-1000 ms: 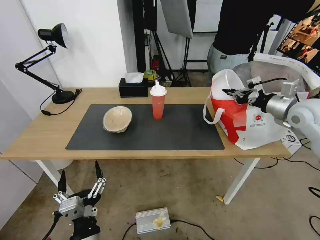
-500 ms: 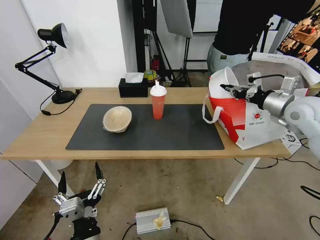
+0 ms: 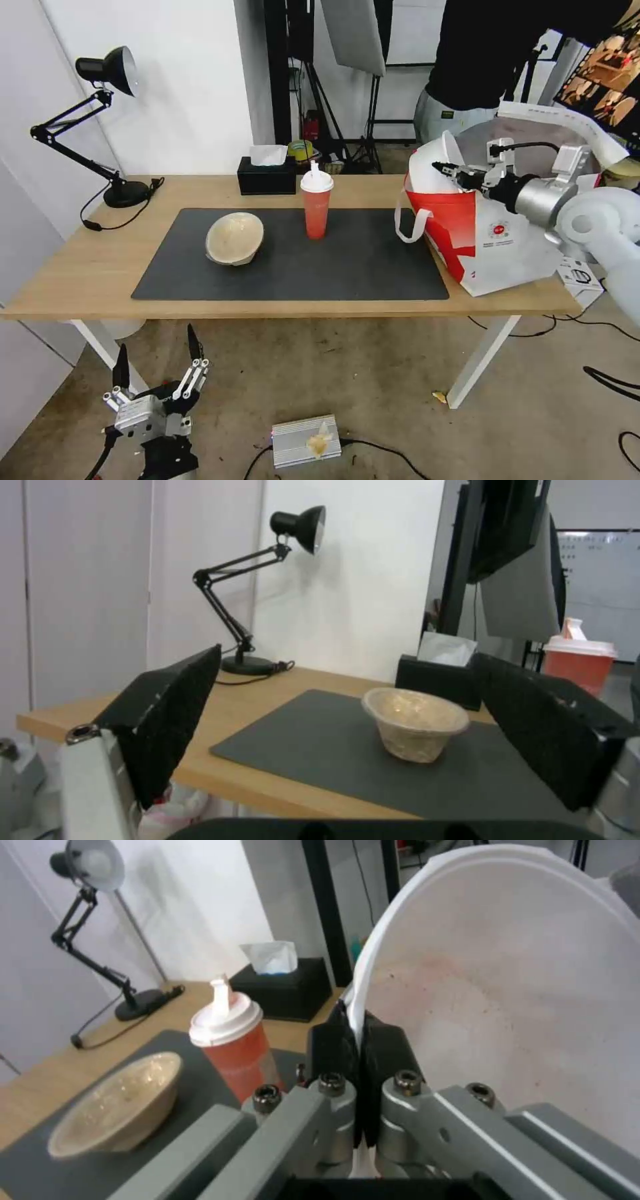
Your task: Pick up the trash from the table and place it into the takeout bag.
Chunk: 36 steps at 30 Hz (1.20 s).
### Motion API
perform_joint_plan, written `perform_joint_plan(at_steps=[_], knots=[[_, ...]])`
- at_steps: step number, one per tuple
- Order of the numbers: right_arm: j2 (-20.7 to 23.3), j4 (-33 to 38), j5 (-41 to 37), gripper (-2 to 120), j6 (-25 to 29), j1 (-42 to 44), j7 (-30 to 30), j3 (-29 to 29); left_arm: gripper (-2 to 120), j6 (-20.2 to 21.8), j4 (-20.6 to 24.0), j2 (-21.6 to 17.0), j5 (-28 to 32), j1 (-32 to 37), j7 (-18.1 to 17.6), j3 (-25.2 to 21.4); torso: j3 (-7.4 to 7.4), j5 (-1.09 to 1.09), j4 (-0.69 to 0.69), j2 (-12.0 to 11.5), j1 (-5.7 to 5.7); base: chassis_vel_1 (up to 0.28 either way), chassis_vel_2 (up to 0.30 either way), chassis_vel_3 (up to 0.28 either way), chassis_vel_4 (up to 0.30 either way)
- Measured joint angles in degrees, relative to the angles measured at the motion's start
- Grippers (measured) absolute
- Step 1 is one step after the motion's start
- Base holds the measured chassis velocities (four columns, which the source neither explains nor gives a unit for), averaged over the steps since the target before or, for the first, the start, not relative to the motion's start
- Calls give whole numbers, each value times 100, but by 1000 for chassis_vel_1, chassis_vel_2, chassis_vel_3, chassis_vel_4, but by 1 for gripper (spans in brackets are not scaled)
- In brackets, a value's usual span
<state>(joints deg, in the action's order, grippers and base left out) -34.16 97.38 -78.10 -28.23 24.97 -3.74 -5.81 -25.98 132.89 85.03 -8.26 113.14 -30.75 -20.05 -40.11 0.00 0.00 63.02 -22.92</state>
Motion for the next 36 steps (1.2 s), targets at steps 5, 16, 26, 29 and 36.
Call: perform_joint_plan(at_steps=[5, 16, 26, 29, 36], knots=[[-26, -2, -203, 0, -81, -25, 215, 11, 100, 0, -16, 7, 0, -27, -2, 3, 0, 0, 0, 0, 0, 0, 0, 0, 0], [-10, 87, -479, 0, -175, 27, 512, -28, 100, 0, -24, -8, 9, -44, -4, 7, 0, 0, 0, 0, 0, 0, 0, 0, 0], [-51, 312, -1022, 0, -261, 150, 1073, -205, 100, -6, -8, -1, -11, -2, -10, 30, 0, 0, 0, 0, 0, 0, 0, 0, 0], [-3, 372, -1080, 0, -275, 206, 1124, -267, 100, -10, 5, 0, -28, 12, -10, 35, 0, 0, 0, 0, 0, 0, 0, 0, 0], [183, 491, -922, 12, -247, 416, 971, -439, 100, -28, 16, 33, -108, 44, -10, 73, 0, -1, -1, 0, 0, 0, 0, 0, 0]])
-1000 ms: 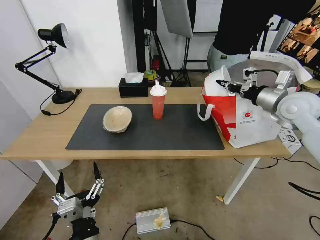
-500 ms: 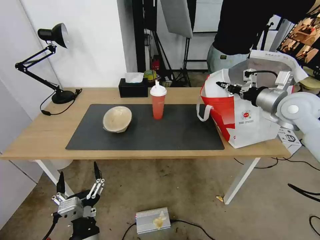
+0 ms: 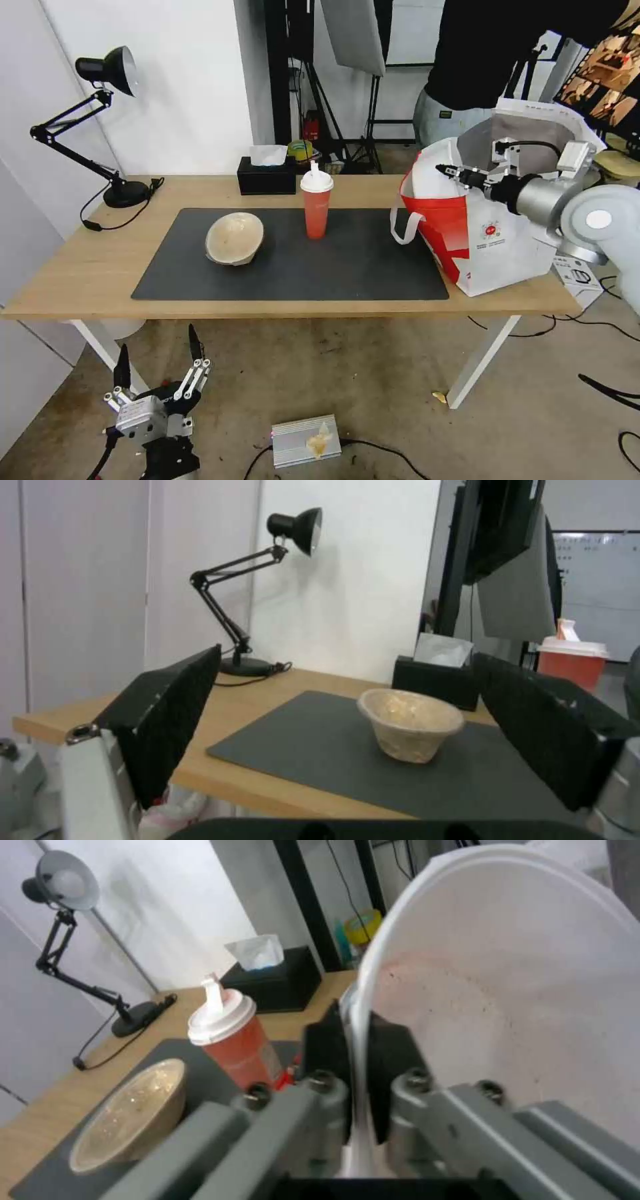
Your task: Pick up the trash from the table and place it into the takeout bag.
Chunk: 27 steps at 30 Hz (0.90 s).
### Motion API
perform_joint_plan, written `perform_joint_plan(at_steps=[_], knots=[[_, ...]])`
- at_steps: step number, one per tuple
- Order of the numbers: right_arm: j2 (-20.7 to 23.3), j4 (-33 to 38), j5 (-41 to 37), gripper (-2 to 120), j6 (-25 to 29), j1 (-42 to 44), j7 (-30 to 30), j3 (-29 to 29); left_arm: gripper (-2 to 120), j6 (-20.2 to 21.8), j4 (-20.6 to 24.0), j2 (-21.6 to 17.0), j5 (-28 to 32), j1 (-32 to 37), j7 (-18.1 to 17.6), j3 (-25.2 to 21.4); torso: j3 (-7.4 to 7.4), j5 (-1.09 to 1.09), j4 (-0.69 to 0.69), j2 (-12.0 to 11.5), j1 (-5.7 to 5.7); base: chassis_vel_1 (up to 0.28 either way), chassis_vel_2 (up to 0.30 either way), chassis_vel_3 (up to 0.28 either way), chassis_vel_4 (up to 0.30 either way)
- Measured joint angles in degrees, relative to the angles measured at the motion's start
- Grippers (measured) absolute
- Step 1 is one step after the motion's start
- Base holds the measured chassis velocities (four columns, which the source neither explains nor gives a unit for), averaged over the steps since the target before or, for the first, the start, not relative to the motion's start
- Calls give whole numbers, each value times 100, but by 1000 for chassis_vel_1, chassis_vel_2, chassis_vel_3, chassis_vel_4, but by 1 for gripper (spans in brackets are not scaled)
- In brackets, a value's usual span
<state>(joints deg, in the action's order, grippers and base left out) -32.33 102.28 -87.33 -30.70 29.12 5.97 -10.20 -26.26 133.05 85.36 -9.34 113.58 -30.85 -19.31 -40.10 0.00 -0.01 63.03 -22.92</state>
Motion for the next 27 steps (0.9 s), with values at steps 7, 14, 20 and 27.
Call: perform_joint_plan(at_steps=[7, 14, 20, 27], knots=[[175, 96, 122, 38, 19, 36, -69, -73, 100, -6, 20, 17, -35, 18, 0, 22, 0, 0, 0, 0, 0, 0, 0, 0, 0], [263, 100, 233, 61, 27, 35, -95, -89, 100, -8, 26, 12, -37, 14, 0, 24, 0, 0, 1, 0, 0, 0, 0, 0, 0], [366, 89, 455, 85, 27, -4, -155, -73, 100, -8, 29, -21, -29, -6, 0, 23, 0, 0, 1, 0, 0, 0, 0, 0, 0], [464, 122, 651, 100, 33, -80, -246, -36, 100, -8, 38, -37, -26, -15, 0, 33, 0, 0, 1, 0, 0, 0, 0, 0, 0]])
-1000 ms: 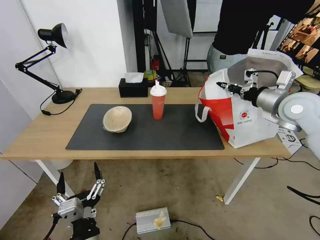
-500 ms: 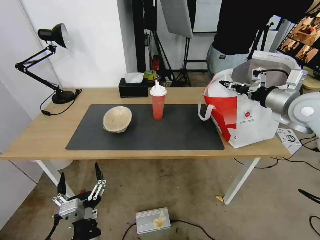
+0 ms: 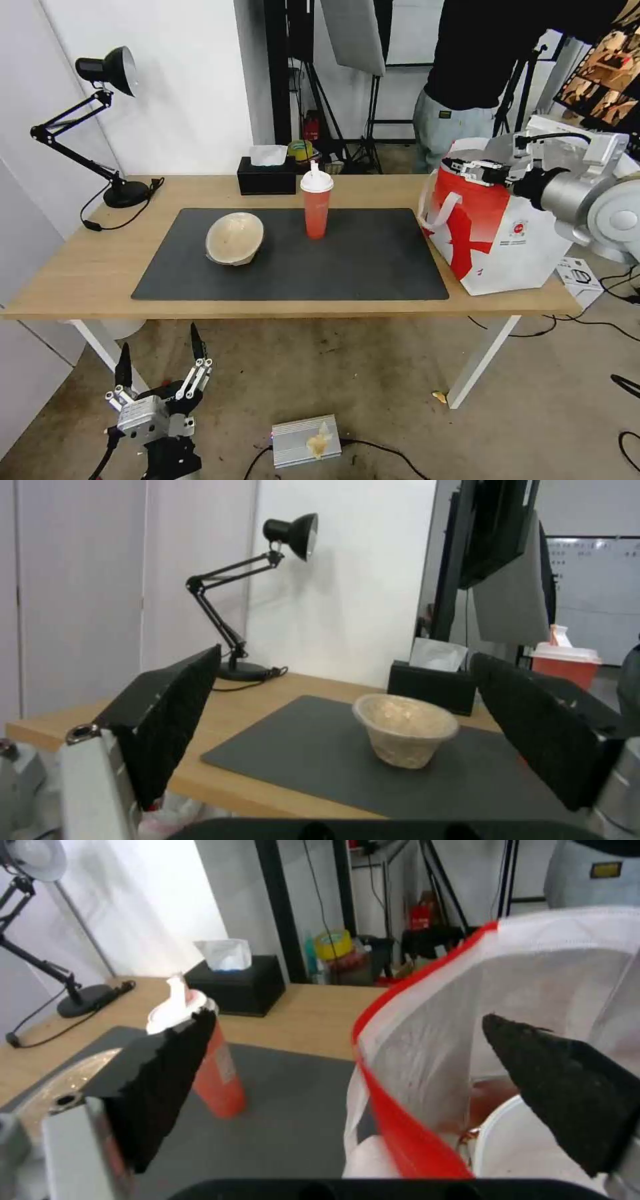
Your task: Pick up the trash from the table and place it into the takeout bag.
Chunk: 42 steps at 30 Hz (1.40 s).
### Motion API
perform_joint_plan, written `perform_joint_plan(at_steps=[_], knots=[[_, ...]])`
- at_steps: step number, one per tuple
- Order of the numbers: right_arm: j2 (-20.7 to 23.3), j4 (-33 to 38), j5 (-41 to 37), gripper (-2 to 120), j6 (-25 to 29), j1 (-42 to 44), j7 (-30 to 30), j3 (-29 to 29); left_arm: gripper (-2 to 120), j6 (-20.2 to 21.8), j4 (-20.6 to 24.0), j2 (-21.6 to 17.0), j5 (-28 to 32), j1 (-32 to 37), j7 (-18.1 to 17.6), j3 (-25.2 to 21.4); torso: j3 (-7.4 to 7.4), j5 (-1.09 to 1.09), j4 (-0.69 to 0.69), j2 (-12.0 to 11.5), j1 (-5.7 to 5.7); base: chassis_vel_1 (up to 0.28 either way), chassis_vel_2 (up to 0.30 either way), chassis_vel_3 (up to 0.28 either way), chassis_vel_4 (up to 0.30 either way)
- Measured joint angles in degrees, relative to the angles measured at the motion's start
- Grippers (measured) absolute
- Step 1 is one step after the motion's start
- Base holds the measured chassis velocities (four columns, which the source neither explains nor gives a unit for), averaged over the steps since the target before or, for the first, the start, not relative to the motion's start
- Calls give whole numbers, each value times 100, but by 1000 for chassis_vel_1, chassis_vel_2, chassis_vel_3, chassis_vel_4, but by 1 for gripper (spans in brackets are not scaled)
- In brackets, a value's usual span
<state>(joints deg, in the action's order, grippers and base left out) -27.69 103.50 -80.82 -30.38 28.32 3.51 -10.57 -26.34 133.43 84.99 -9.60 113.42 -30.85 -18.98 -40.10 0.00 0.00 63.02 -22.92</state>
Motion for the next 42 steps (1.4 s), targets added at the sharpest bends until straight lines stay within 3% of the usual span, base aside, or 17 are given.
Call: perform_joint_plan(at_steps=[7, 22, 30, 34, 37, 42], knots=[[74, 88, 26, 100, 101, 61, -32, -92, 100, 0, 17, -9, 3, 3, 0, 8, 0, 0, 0, 0, 0, 0, 0, 0, 0], [54, 506, 495, 100, 1813, 417, 175, -565, 100, 0, 67, 2, 6, 12, 0, 2, 0, 0, 0, 0, 0, 0, 0, 0, 0], [-67, 1094, 1043, 100, 2955, 965, 992, -812, 100, 0, 106, -32, 92, -6, 9, -33, 0, 1, 0, 0, 0, 0, 0, 0, 0], [-139, 1438, 1347, 100, 3253, 1284, 1294, -941, 100, 0, 118, -35, 115, -9, 12, -39, 0, 1, 0, 0, 0, 0, 0, 0, 0], [-327, 2103, 2045, 100, 3657, 1940, 1963, -1179, 100, 1, 159, -40, 135, -8, 20, -55, 0, 1, 1, 1, 0, 0, 0, 0, 0], [-707, 2844, 2956, 100, 3910, 2902, 2484, -1508, 100, 3, 192, -52, 169, -1, 21, -103, 0, 1, -2, 1, 1, 0, 0, 0, 0]])
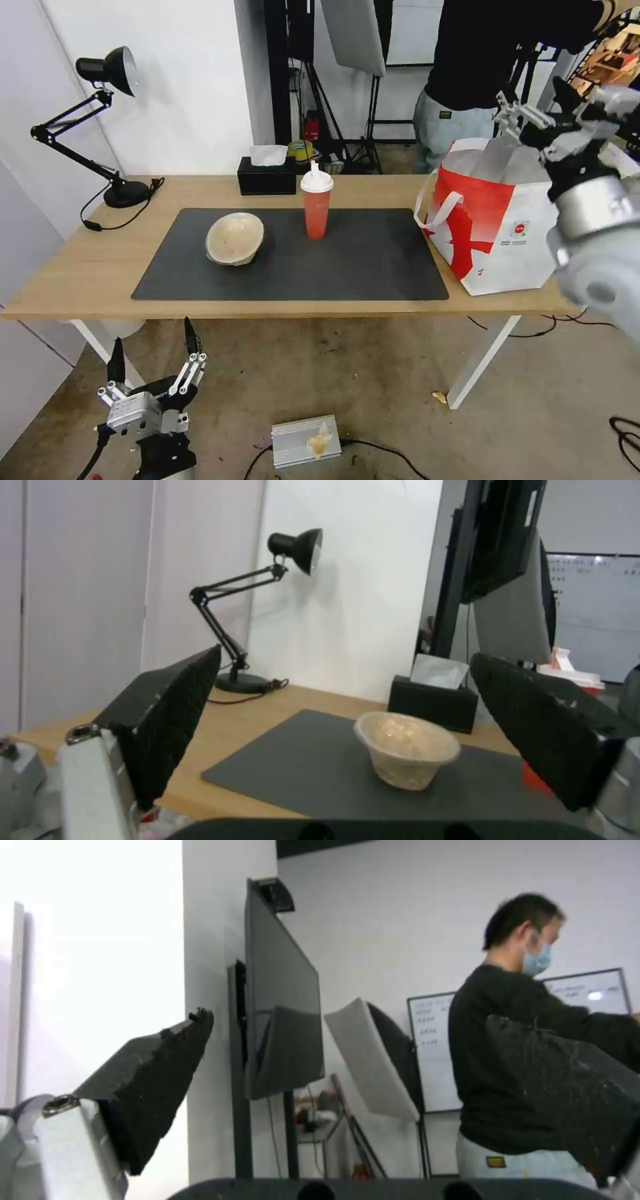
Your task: Pick up the trash from the table and place it into the takeout bag.
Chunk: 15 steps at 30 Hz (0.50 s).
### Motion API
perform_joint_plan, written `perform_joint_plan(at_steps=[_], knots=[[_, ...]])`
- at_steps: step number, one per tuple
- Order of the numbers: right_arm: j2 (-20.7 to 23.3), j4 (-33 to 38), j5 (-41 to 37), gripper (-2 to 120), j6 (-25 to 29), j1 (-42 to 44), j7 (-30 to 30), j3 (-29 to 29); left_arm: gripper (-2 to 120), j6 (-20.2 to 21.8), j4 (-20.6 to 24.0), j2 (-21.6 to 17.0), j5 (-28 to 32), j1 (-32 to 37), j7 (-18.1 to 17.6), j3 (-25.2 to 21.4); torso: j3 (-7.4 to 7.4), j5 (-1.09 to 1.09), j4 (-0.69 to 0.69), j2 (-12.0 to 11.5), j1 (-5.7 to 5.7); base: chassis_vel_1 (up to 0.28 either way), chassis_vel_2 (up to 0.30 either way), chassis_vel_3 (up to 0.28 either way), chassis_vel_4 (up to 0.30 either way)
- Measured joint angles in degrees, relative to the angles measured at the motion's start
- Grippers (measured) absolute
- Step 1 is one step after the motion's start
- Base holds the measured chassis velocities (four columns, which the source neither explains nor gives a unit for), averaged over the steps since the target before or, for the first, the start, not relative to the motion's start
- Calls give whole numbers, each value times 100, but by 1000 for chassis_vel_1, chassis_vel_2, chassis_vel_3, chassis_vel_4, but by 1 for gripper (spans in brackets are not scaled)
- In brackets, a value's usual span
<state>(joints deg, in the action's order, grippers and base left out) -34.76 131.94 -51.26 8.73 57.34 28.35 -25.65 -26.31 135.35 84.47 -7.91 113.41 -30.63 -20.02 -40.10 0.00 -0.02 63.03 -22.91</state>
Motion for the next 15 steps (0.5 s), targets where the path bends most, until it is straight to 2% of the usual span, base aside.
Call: perform_joint_plan(at_steps=[2, 4, 5, 15], knots=[[-108, 87, 231, 100, 55, 122, 71, 58, 100, 0, 4, 11, 2, 8, 1, -12, 0, 0, 0, 0, 0, 0, 0, 0, 0], [-322, 218, 736, 100, 142, 383, 153, 217, 100, 0, 20, 68, 6, 22, 3, -46, -1, 0, 6, 0, 0, 0, 0, 0, 0], [-422, 295, 995, 100, 178, 590, 183, 255, 100, 0, 24, 81, 7, 22, 4, -54, -1, 0, 5, -1, -1, 0, 0, 0, 0], [-791, 631, 1937, 100, 427, 1990, 303, 412, 100, 0, -9, 95, 45, -54, 1, -84, 0, 0, 2, 0, 0, 0, 0, 0, 0]])
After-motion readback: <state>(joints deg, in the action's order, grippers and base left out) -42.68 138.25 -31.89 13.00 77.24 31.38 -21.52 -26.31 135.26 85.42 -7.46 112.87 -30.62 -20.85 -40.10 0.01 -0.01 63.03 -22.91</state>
